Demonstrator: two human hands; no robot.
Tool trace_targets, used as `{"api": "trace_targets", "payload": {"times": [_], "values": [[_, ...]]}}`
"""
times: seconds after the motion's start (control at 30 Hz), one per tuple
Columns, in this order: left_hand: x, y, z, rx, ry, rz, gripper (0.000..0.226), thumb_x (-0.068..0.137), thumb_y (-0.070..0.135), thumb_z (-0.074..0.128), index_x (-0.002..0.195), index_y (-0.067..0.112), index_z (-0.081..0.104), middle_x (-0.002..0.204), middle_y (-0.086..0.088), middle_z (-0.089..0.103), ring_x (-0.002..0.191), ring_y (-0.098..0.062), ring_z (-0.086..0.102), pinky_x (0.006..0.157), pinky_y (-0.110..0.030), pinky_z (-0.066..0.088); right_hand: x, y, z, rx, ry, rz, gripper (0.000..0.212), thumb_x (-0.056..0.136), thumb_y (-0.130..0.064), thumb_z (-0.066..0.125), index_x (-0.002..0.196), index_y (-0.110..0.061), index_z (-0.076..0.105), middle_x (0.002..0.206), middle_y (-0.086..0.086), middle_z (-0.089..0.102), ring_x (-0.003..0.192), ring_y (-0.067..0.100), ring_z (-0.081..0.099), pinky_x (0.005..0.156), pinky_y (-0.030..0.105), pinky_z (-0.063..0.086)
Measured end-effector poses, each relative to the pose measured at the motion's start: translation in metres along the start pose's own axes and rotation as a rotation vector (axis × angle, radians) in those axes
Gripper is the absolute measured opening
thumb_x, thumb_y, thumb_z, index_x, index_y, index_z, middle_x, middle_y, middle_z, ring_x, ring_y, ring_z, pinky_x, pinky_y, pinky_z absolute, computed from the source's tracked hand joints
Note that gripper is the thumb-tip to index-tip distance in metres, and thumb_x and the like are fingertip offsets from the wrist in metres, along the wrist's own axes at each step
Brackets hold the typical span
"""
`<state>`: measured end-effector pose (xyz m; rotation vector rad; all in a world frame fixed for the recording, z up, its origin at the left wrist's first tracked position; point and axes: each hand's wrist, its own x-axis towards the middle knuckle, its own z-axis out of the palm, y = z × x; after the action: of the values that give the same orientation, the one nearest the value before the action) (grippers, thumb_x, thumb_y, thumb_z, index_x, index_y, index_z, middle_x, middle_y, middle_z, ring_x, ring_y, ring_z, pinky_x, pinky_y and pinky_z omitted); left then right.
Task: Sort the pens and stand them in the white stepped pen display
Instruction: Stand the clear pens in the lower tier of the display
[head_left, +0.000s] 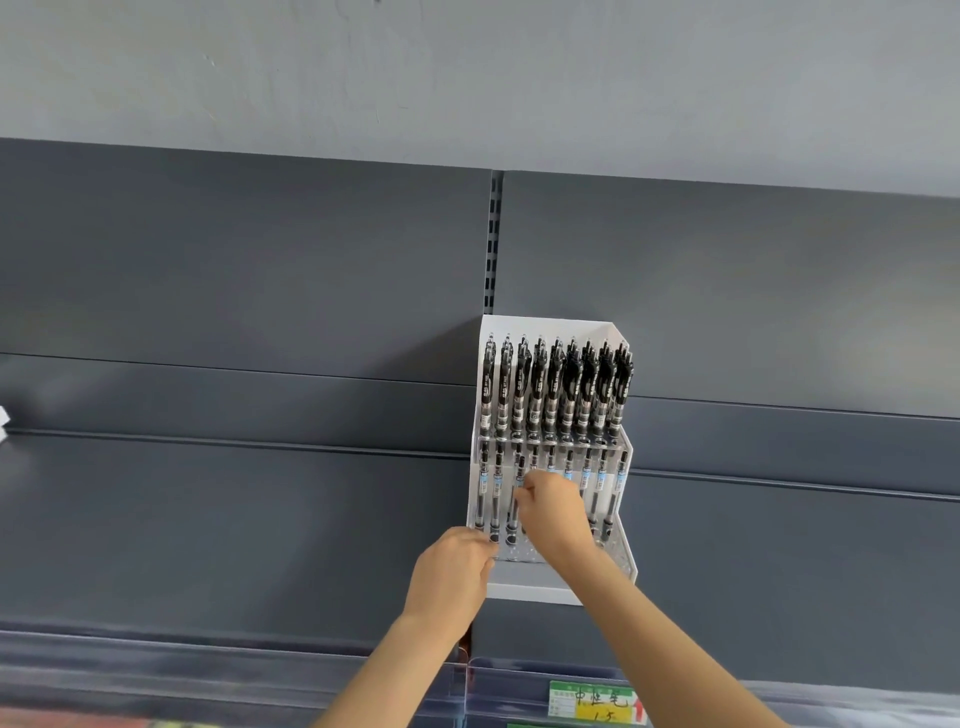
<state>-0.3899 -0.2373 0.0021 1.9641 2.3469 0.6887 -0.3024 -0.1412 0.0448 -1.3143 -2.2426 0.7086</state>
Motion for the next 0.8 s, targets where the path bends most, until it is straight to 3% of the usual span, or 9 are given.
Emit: {"api": "trace_targets", "payload": {"times": [0.2, 0.27, 0.3, 0.37, 0.47, 0.53, 0.57, 0.63, 0.8], "values": [[-0.003, 0.002, 0.002, -0.014, 0.007, -0.023, 0.037, 0.099, 0.017, 0.035, 0.130, 0.022, 0.054, 0.137, 0.010, 0.051, 0.129, -0.002, 0.040, 0.102, -0.014, 0.033, -0.009, 0.013, -0.002, 0.042, -0.035, 0.010, 0.040, 0.089, -0.006, 0.048, 0.056, -0.013, 0.026, 0.053, 0.001, 0.025, 0.051, 0.017, 0.021, 0.051, 0.028, 0.021], [-0.003, 0.005, 0.001, -0.033, -0.012, -0.046, 0.037, 0.098, 0.015, 0.036, 0.128, 0.019, 0.057, 0.134, 0.008, 0.053, 0.127, -0.004, 0.042, 0.099, -0.016, 0.037, -0.018, 0.022, -0.007, 0.060, -0.037, 0.014, 0.036, 0.089, -0.006, 0.048, 0.056, -0.010, 0.033, 0.054, 0.001, 0.030, 0.051, 0.017, 0.025, 0.052, 0.028, 0.024], [-0.002, 0.007, 0.001, -0.041, -0.018, -0.062, 0.036, 0.098, 0.015, 0.036, 0.125, 0.017, 0.059, 0.130, 0.007, 0.055, 0.124, -0.006, 0.045, 0.096, -0.017, 0.038, -0.024, 0.029, -0.010, 0.070, -0.034, 0.015, 0.030, 0.090, -0.007, 0.048, 0.060, -0.005, 0.044, 0.055, 0.003, 0.039, 0.051, 0.018, 0.031, 0.052, 0.029, 0.029], [-0.001, 0.013, 0.000, -0.052, -0.015, -0.097, 0.034, 0.098, 0.015, 0.035, 0.119, 0.013, 0.063, 0.122, 0.004, 0.059, 0.117, -0.010, 0.050, 0.089, -0.019, 0.041, -0.035, 0.043, -0.022, 0.074, 0.004, 0.018, 0.020, 0.092, -0.009, 0.046, 0.087, 0.002, 0.063, 0.071, 0.014, 0.062, 0.058, 0.022, 0.046, 0.057, 0.033, 0.042], [0.000, 0.030, -0.002, -0.069, 0.018, -0.109, 0.035, 0.099, 0.018, 0.036, 0.126, 0.016, 0.057, 0.127, 0.005, 0.055, 0.118, -0.010, 0.049, 0.093, -0.019, 0.040, -0.053, 0.074, -0.046, 0.020, 0.068, 0.002, 0.022, 0.093, -0.010, 0.042, 0.101, -0.003, 0.061, 0.073, 0.009, 0.062, 0.055, 0.015, 0.044, 0.054, 0.028, 0.038], [0.003, 0.049, -0.001, -0.086, 0.032, -0.088, 0.037, 0.099, 0.019, 0.037, 0.133, 0.019, 0.050, 0.133, 0.006, 0.050, 0.122, -0.009, 0.046, 0.099, -0.019, 0.037, -0.064, 0.098, -0.066, -0.083, 0.068, 0.013, 0.021, 0.094, -0.013, 0.040, 0.105, -0.010, 0.058, 0.087, 0.005, 0.062, 0.072, 0.015, 0.053, 0.063, 0.027, 0.040], [0.005, 0.061, 0.001, -0.091, 0.029, -0.077, 0.037, 0.098, 0.020, 0.038, 0.135, 0.019, 0.048, 0.134, 0.006, 0.049, 0.122, -0.010, 0.045, 0.101, -0.020, 0.036, -0.069, 0.112, -0.076, -0.138, 0.063, 0.026, 0.028, 0.096, -0.017, 0.040, 0.119, -0.012, 0.054, 0.108, 0.004, 0.062, 0.096, 0.017, 0.057, 0.076, 0.027, 0.044], [0.008, 0.090, 0.007, -0.090, 0.008, -0.060, 0.038, 0.098, 0.021, 0.039, 0.136, 0.020, 0.046, 0.135, 0.005, 0.048, 0.123, -0.010, 0.044, 0.101, -0.021, 0.035, -0.082, 0.142, -0.096, -0.242, 0.033, 0.063, 0.043, 0.099, -0.025, 0.037, 0.141, -0.014, 0.036, 0.140, -0.001, 0.047, 0.130, 0.019, 0.039, 0.099, 0.028, 0.039], [0.009, 0.174, 0.036, -0.079, -0.080, -0.010, 0.040, 0.099, 0.024, 0.040, 0.138, 0.020, 0.043, 0.139, 0.005, 0.045, 0.128, -0.011, 0.041, 0.105, -0.022, 0.034, -0.122, 0.211, -0.151, -0.319, -0.006, 0.174, 0.047, 0.100, -0.029, 0.036, 0.144, -0.014, 0.029, 0.146, 0.001, 0.039, 0.135, 0.021, 0.033, 0.105, 0.029, 0.035]]}}
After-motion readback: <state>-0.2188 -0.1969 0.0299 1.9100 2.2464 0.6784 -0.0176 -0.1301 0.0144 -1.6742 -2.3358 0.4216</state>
